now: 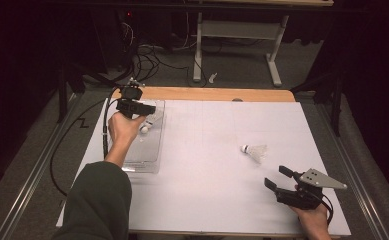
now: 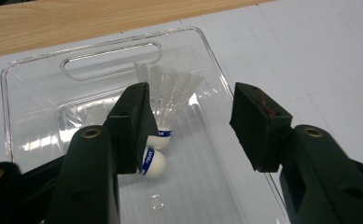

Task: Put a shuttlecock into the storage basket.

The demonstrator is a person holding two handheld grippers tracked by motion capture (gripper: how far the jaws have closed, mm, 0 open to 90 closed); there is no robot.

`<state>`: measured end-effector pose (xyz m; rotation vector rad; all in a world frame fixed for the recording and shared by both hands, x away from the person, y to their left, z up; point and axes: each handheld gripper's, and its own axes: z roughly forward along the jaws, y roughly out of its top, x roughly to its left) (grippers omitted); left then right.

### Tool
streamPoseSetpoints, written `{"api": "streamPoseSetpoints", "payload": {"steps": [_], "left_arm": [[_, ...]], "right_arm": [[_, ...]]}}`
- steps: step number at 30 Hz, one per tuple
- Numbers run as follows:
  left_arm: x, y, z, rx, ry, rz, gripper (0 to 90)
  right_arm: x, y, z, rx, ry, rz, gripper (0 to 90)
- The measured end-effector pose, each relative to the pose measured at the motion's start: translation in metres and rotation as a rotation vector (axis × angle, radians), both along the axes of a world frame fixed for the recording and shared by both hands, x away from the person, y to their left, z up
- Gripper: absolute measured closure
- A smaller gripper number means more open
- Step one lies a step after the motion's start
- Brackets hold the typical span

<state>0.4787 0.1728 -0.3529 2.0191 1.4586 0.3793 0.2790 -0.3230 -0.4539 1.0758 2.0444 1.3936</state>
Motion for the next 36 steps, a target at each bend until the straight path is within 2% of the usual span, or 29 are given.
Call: {"api": "streamPoseSetpoints", "payload": {"steps": [8,11,16,31,36], "left_arm": [[-0.01,-0.001,0.002,-0.009,-0.051,-0.022,42.7],[-0.012,-0.001,0.004,-0.009,-0.057,-0.03,42.6],[-0.019,-0.003,0.006,-0.025,-0.09,-0.039,41.4],[-0.033,-0.003,0.007,-0.035,-0.124,-0.066,39.9],[-0.039,-0.002,0.008,-0.056,-0.149,-0.066,39.9]], "right_arm": [[0.0,0.0,0.0,0.0,0.0,0.0,26.7],[0.0,0.0,0.0,0.001,-0.001,-0.001,26.7],[0.0,0.0,0.0,0.001,-0.001,-0.001,26.7],[0.0,0.0,0.0,0.003,-0.001,-0.002,26.6],[0.0,0.0,0.0,0.002,-0.001,0.0,26.6]]}}
